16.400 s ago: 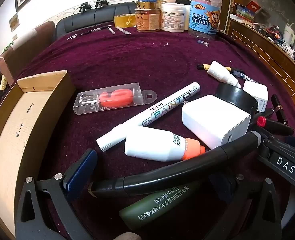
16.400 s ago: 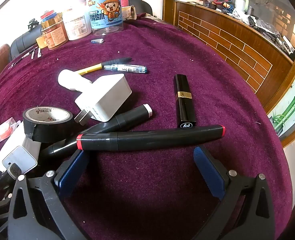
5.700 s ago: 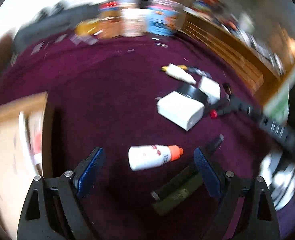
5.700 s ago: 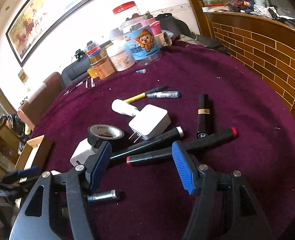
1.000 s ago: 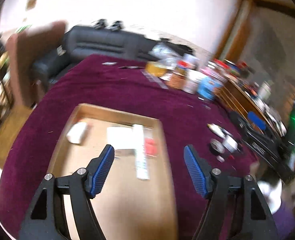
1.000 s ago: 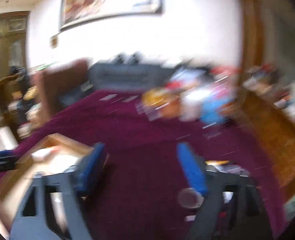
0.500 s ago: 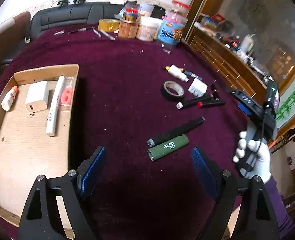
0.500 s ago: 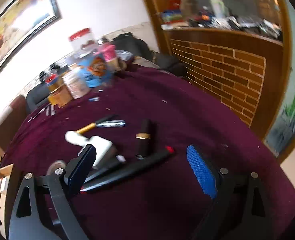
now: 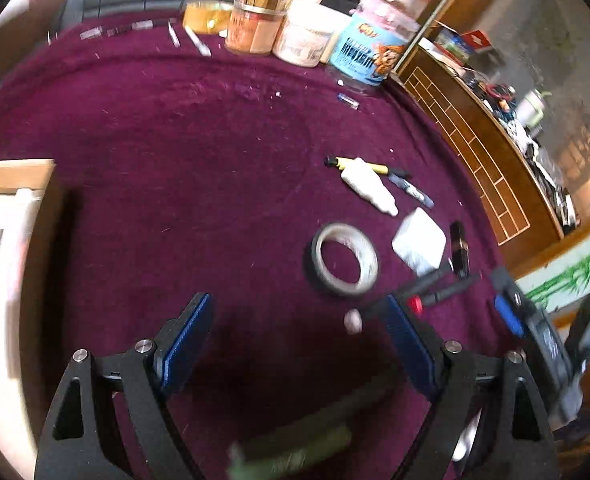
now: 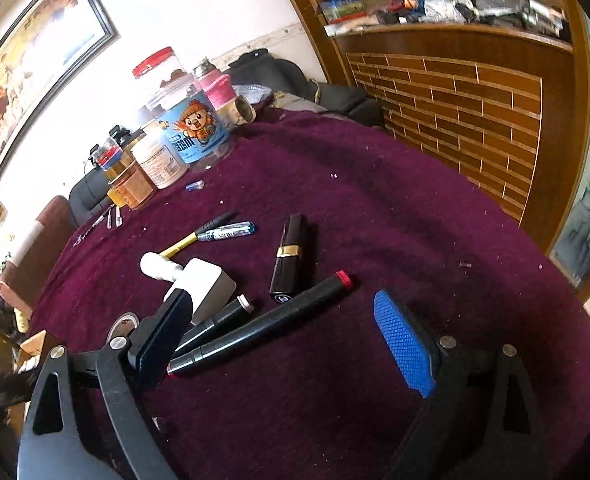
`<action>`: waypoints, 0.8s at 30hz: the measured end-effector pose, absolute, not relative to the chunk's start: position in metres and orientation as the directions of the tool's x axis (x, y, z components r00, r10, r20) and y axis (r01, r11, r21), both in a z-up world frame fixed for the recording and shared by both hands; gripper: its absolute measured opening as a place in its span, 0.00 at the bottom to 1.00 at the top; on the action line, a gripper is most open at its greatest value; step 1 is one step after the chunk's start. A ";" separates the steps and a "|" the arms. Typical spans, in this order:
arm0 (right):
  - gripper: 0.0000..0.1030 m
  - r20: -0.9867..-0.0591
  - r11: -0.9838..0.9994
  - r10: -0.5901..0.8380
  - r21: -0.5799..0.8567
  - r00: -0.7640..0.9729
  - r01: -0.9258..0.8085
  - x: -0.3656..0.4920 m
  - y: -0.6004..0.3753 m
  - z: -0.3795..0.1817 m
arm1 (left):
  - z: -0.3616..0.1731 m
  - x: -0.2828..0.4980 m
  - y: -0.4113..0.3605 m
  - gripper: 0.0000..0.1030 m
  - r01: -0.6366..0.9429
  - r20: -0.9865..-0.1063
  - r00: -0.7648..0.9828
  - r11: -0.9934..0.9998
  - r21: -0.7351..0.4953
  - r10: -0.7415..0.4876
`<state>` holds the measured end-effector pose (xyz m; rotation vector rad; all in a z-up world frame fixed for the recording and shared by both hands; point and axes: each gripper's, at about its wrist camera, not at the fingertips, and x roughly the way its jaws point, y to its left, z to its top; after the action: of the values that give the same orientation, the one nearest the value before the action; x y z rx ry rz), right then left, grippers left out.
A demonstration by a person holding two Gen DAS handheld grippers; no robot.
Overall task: Organize rigid objects
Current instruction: 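Grasp the black tape roll by its rim with the left gripper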
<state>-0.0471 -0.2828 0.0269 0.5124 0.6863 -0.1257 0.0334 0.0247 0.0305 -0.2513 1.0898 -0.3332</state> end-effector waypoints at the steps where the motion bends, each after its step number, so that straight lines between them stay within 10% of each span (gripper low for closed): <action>1: 0.90 -0.637 0.862 0.064 0.424 0.768 0.279 -0.047 -0.285 0.025 | 0.026 0.041 0.022 0.79 0.136 -0.826 0.415 0.923 -0.359 -0.383; 10: 0.90 -0.652 0.847 0.101 0.452 0.751 0.278 -0.044 -0.287 0.020 | 0.012 0.073 0.001 0.78 0.153 -0.838 0.435 0.944 -0.292 -0.329; 16: 0.90 -0.662 0.850 0.105 0.448 0.743 0.279 -0.042 -0.286 0.019 | 0.012 0.075 -0.012 0.28 0.189 -0.859 0.438 0.962 -0.199 -0.264; 24: 0.90 -0.671 0.851 0.101 0.441 0.735 0.285 -0.040 -0.284 0.018 | 0.012 0.072 -0.033 0.40 0.215 -0.858 0.459 0.965 -0.147 -0.233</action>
<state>-0.0397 -0.2844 0.0178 0.5559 0.7482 -0.1068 0.0723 -0.0325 0.0122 -0.0181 1.0592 -0.2759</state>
